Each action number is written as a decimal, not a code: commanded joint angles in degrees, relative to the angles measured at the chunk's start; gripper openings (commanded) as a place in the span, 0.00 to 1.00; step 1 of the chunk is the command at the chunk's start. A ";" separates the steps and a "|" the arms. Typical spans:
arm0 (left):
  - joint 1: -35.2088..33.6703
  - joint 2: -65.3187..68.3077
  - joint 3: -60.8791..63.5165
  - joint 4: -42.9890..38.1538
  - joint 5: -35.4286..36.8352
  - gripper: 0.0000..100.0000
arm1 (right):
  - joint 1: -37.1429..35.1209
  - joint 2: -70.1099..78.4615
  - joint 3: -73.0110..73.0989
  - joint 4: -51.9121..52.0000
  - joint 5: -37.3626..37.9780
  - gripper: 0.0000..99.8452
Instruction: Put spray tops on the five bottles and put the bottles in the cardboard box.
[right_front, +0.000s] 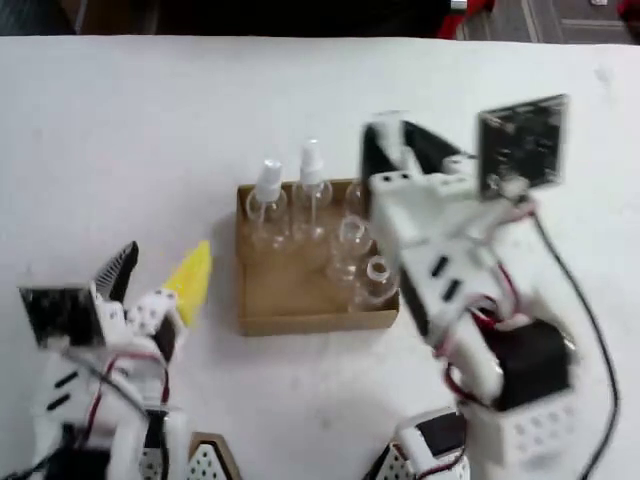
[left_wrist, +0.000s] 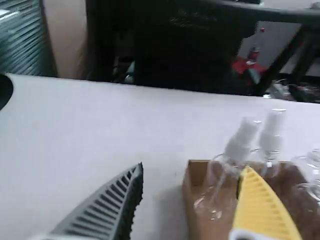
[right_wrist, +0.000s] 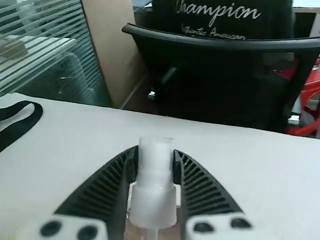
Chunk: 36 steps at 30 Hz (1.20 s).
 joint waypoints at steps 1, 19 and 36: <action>13.93 0.75 -14.51 4.57 -0.26 0.29 | -5.58 -1.27 5.01 -8.04 -1.76 0.02; 35.21 0.75 -10.02 -2.02 2.64 0.29 | -21.58 -4.97 8.09 -6.11 -1.76 0.02; 26.24 0.75 1.32 -11.52 3.08 0.29 | -24.13 -14.73 8.09 1.54 -1.67 0.02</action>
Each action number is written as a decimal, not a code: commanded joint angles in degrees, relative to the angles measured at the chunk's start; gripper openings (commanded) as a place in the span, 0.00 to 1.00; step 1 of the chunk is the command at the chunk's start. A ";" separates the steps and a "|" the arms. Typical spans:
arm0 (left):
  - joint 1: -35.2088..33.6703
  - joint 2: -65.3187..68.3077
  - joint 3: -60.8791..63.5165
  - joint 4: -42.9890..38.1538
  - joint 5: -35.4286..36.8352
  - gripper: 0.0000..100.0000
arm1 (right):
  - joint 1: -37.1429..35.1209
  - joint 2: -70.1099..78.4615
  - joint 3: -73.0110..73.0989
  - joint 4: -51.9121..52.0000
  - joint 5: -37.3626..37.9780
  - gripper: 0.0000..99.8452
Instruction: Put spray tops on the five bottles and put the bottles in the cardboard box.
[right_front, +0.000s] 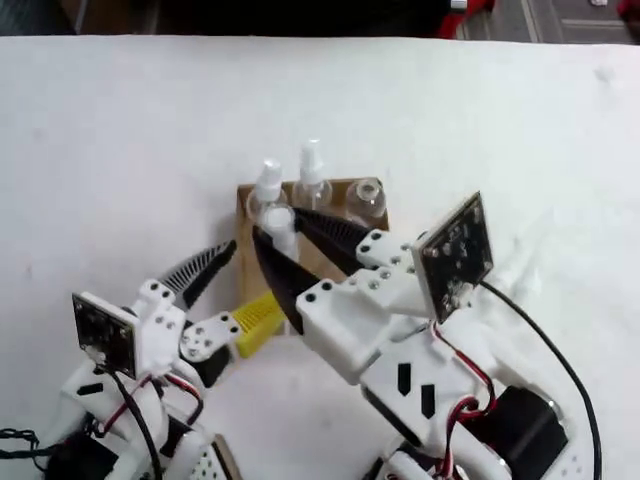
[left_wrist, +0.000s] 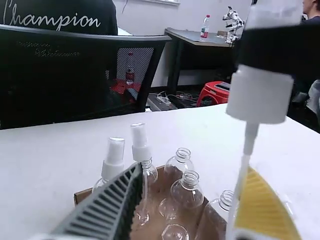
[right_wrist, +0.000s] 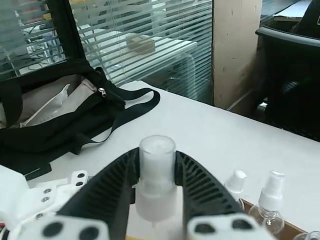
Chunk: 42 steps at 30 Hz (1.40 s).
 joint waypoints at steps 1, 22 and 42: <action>-1.19 0.75 -0.09 -1.58 0.79 0.29 | 0.48 -0.48 -0.26 0.31 -0.53 0.02; -22.64 0.75 -0.35 5.36 0.26 0.29 | 26.86 7.69 -0.26 -24.57 9.58 0.02; -38.81 0.75 30.51 -28.92 -5.80 0.04 | 33.89 11.21 15.21 -36.88 17.93 0.02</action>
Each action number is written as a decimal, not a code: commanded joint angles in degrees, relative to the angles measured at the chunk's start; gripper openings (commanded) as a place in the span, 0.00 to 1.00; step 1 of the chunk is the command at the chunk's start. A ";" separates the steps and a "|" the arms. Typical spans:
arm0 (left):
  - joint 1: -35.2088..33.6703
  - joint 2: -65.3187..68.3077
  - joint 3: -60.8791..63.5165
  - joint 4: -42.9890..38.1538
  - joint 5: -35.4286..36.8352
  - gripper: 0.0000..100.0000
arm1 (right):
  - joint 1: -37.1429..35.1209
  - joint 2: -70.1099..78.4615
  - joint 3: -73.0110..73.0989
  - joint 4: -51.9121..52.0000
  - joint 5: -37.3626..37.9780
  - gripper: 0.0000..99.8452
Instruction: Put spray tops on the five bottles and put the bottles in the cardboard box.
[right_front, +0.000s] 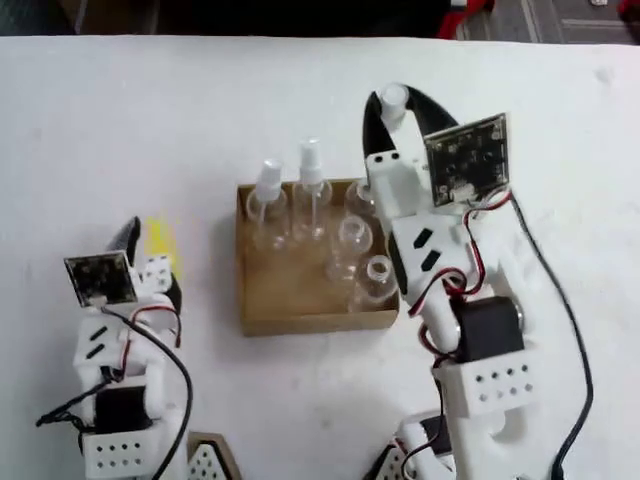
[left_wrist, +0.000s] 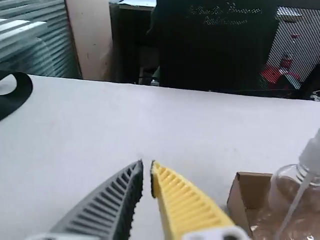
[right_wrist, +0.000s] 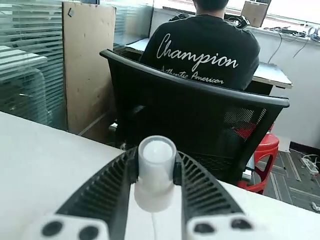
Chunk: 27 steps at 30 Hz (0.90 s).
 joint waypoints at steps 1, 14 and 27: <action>-4.53 -0.48 -0.35 -1.67 -0.79 0.03 | 0.84 -0.04 1.32 -4.70 1.05 0.02; -4.79 -0.48 1.76 -2.29 -1.32 0.02 | -1.19 0.04 2.81 -4.97 1.14 0.02; -4.70 -0.48 1.85 -2.29 -1.32 0.02 | -1.71 0.04 7.91 -5.49 0.70 0.02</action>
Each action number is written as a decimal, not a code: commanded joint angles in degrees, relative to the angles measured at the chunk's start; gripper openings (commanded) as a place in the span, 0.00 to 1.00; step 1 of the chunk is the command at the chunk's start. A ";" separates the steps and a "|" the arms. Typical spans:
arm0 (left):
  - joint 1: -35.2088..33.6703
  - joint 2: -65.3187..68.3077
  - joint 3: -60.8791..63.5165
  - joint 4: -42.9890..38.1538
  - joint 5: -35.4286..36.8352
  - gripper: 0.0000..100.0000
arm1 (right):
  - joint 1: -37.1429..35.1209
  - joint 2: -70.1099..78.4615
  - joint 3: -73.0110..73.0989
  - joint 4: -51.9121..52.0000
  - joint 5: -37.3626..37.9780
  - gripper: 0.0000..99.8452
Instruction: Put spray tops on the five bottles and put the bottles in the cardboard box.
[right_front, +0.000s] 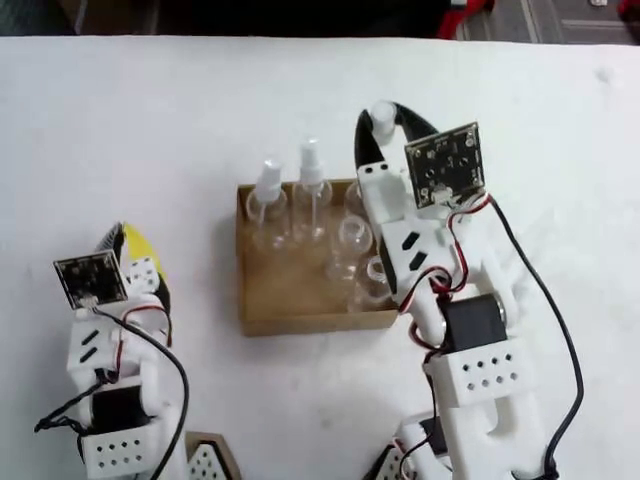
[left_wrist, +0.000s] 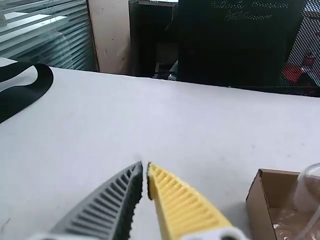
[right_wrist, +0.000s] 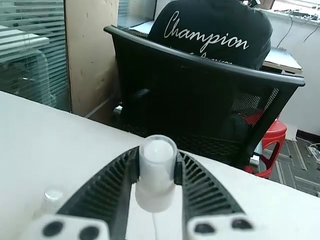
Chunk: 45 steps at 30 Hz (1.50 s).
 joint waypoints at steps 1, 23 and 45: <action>-0.40 -0.48 -0.18 -1.76 -0.62 0.02 | -0.75 0.04 1.14 -1.54 0.26 0.02; 2.95 -0.48 0.09 -1.32 -5.01 0.02 | -0.84 0.22 21.80 -21.05 0.18 0.02; 2.95 -0.48 0.09 -1.23 -5.19 0.02 | -0.40 9.10 23.56 -26.59 -2.99 0.02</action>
